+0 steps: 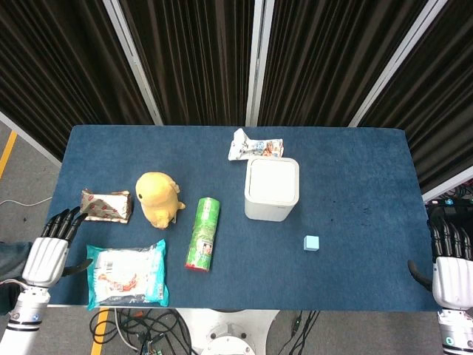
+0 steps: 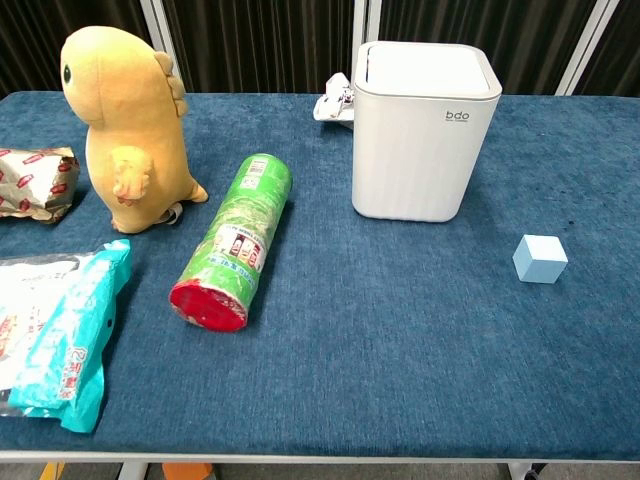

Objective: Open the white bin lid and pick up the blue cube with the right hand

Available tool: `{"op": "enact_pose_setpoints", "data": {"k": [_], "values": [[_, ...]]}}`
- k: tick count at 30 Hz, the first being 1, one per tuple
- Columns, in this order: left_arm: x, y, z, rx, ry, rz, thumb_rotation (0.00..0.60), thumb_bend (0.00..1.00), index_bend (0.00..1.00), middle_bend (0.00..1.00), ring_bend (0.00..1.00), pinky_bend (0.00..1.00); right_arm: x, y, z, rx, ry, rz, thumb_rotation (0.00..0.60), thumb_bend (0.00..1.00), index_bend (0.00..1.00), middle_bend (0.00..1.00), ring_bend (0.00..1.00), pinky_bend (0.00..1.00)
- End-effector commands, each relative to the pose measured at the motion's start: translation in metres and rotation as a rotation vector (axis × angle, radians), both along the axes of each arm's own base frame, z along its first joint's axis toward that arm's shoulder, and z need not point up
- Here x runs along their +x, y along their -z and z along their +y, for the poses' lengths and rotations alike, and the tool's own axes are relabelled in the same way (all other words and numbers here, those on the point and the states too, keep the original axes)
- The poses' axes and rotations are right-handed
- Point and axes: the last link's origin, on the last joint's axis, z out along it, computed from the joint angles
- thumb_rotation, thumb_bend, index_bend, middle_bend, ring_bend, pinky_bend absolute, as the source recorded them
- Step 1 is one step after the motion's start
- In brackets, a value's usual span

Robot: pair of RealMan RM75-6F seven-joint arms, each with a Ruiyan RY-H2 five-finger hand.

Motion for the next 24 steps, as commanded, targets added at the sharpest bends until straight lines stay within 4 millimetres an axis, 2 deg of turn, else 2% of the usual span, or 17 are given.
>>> {"op": "enact_pose_setpoints", "data": {"k": [1, 6, 12, 18, 24], "values": [[0.001, 0.000, 0.000, 0.000, 0.003, 0.002, 0.600, 0.04, 0.10, 0.03, 0.00, 0.11, 0.000, 0.000, 0.000, 0.002, 0.000, -0.002, 0.600, 0.12, 0.00, 0.00, 0.00, 0.00], [0.000, 0.000, -0.002, -0.005, -0.005, 0.003, 0.600, 0.04, 0.10, 0.03, 0.00, 0.11, 0.002, -0.001, 0.000, 0.000, -0.002, -0.004, 0.600, 0.12, 0.00, 0.00, 0.00, 0.00], [0.000, 0.001, -0.001, -0.010, -0.002, -0.001, 0.600, 0.04, 0.10, 0.03, 0.00, 0.11, 0.014, -0.002, -0.009, 0.014, -0.046, -0.009, 0.600, 0.12, 0.00, 0.00, 0.00, 0.00], [0.001, 0.003, -0.002, -0.015, 0.005, 0.007, 0.600, 0.04, 0.10, 0.03, 0.00, 0.11, 0.055, 0.007, -0.037, 0.093, -0.187, -0.007, 0.600, 0.12, 0.00, 0.06, 0.00, 0.00], [0.000, 0.002, -0.002, -0.012, -0.001, 0.011, 0.600, 0.04, 0.10, 0.03, 0.00, 0.11, 0.109, 0.024, -0.076, 0.174, -0.330, 0.000, 0.600, 0.12, 0.00, 0.11, 0.00, 0.00]]}}
